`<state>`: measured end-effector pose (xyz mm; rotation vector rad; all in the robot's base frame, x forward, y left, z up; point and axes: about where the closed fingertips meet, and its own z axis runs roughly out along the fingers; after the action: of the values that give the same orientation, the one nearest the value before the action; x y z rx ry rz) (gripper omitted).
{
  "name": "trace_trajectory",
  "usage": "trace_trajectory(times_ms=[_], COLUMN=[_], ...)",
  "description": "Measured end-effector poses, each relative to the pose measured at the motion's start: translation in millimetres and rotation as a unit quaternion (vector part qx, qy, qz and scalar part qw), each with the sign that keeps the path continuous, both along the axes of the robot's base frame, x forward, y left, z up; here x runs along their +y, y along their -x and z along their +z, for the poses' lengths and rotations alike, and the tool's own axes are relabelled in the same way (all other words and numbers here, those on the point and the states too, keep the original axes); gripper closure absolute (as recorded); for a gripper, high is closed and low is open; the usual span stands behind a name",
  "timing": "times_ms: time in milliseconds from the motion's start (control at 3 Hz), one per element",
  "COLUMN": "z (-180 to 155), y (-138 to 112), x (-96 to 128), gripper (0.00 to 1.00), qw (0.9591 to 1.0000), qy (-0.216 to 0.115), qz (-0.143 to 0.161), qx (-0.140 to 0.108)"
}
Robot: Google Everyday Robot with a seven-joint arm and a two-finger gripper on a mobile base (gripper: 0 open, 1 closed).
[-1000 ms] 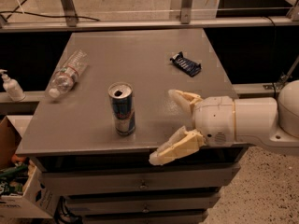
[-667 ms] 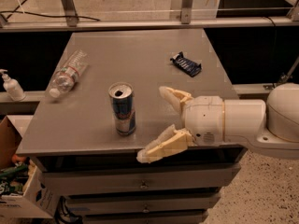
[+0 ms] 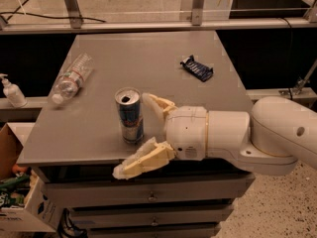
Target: Move redbull can near rxbar blueberry
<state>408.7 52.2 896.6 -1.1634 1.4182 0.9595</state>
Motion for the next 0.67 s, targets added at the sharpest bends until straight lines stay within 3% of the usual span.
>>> trace_trajectory(times_ms=[667], z=[-5.7], y=[-7.0], x=[11.4], gripper=[0.0], qw=[0.9989], qy=[-0.033], qz=[-0.031], qx=[0.005])
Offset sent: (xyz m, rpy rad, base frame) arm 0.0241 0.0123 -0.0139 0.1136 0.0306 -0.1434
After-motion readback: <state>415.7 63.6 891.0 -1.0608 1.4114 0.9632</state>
